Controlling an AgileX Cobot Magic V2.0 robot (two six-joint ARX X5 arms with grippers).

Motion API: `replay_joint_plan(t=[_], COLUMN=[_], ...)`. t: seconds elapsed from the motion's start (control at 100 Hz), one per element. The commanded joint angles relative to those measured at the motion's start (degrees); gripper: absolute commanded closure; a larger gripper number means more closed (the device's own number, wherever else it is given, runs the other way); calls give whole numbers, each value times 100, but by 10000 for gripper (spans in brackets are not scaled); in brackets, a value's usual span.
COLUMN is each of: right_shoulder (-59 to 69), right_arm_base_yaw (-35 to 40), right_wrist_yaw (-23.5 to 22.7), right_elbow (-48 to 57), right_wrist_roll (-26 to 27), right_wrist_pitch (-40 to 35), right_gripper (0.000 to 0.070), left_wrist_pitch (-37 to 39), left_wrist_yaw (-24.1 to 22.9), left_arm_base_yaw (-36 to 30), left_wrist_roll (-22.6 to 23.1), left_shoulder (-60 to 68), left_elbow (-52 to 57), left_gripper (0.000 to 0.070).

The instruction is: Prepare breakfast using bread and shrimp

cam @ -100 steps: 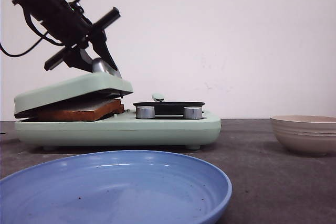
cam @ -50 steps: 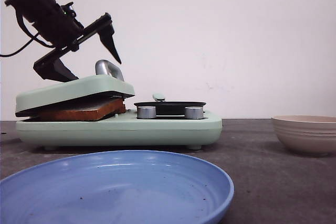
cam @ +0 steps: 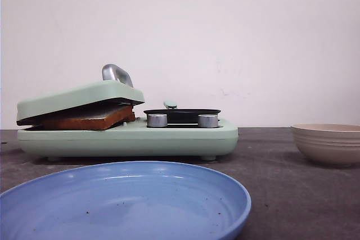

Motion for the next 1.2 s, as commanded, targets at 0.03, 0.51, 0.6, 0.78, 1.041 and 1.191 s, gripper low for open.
replay_joint_plan(t=[0.03, 0.51, 0.6, 0.78, 1.041, 1.191], right_shoulder=[28, 28, 39, 496, 1751, 2402], right_arm_base_yaw=[94, 94, 96, 94, 24, -267], right_wrist_yaw=[210, 1038, 693, 160, -396, -1707], right_elbow=[28, 26, 26, 26, 31, 31], right_wrist_roll=[289, 2496, 2660, 2739, 3115, 2371], right_wrist_pitch=[-92, -839, -837, -837, -560, 1351], right_gripper=[700, 700, 700, 700, 700, 700], left_wrist_pitch=[-584, -1366, -1394, -1386, -1412, -1462], left_wrist_yaw=[-4, -26, -26, -28, 79, 157], left_arm_base_yaw=[-28, -831, -966, -1032, -1038, -1060], left_wrist_roll=[557, 723, 671, 667, 378, 361], left_shoulder=[-468, -2111, -2243, -2378, -2396, -2481], left_elbow=[105, 103, 103, 103, 103, 103], left_gripper=[690, 690, 690, 690, 690, 690])
